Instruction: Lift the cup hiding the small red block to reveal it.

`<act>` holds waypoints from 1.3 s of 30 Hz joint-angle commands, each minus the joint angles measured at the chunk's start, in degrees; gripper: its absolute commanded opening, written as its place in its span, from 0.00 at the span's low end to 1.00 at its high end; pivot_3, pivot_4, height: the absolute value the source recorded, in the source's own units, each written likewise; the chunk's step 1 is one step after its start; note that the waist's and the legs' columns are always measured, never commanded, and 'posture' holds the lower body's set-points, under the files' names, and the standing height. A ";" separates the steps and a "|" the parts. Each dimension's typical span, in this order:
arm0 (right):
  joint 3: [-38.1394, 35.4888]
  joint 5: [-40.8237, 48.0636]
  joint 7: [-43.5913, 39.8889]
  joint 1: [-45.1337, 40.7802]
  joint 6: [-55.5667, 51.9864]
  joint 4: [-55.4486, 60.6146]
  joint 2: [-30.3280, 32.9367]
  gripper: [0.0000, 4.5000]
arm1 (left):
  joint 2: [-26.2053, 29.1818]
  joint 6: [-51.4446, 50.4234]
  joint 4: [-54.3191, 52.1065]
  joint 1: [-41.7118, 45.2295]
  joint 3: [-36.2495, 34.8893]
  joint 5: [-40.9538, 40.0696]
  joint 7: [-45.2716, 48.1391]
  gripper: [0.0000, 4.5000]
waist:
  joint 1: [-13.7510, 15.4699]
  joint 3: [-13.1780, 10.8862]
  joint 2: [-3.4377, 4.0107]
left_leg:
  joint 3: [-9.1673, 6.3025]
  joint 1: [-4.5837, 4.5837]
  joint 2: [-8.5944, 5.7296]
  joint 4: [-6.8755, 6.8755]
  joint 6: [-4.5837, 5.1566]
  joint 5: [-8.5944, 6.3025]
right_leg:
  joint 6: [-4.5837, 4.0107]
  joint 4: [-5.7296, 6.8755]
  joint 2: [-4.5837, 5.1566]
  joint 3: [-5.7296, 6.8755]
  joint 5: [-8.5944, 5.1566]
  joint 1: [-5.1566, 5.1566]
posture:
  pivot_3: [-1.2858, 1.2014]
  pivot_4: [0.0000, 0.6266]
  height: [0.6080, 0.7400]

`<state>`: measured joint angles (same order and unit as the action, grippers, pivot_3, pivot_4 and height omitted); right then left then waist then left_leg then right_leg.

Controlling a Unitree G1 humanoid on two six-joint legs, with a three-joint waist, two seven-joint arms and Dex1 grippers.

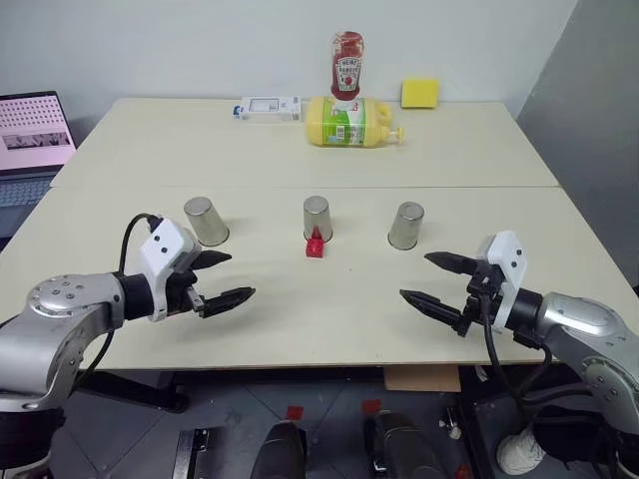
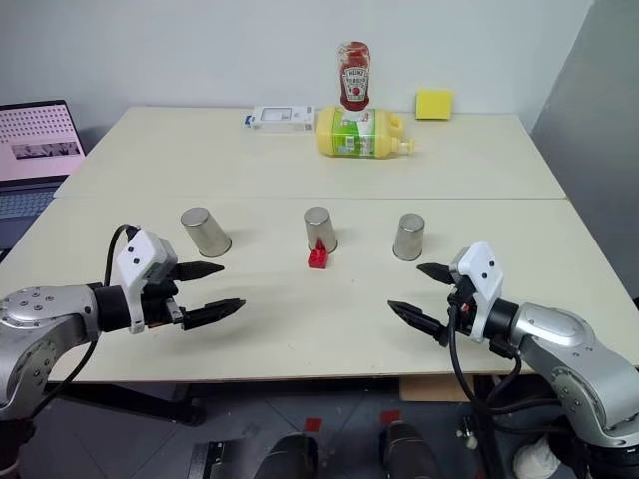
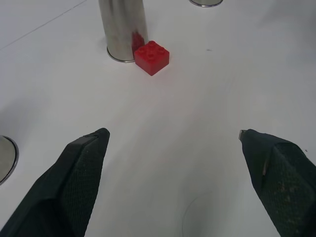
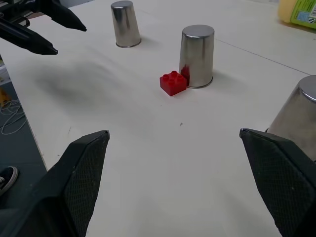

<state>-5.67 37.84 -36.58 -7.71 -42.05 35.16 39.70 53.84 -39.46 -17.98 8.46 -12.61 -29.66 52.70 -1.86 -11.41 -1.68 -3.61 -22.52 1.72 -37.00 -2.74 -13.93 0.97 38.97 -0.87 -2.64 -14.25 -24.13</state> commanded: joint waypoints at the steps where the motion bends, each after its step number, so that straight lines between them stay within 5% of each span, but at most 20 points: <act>1: -1.88 1.28 0.11 0.00 -0.12 2.58 0.69 1.00 | 0.38 1.26 -0.03 1.71 0.45 0.65 0.29 1.00 | 0.00 0.00 0.00 | 0.00 0.00 0.00 0.00 0.00 0.00 | 0.00 0.00 0.00 0.00 0.00 0.00 | 0.52 0.24 1.00; 39: 2.72 -4.11 -2.00 -3.20 6.34 -1.36 -1.45 1.00 | 0.99 -0.92 -3.70 -3.28 -5.07 -0.21 -1.82 1.00 | -0.02 0.00 0.00 | 0.00 0.02 0.00 -0.01 0.00 0.00 | 0.00 0.01 0.00 -0.01 0.00 0.00 | 0.52 0.24 1.00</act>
<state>-2.78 34.27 -38.09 -10.15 -37.65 32.44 38.29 54.04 -40.69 -20.15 5.11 -15.69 -29.21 50.78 -1.88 -11.41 -1.68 -3.61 -22.51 1.72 -37.01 -2.75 -13.93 0.97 38.98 -0.87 -2.64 -14.24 -24.13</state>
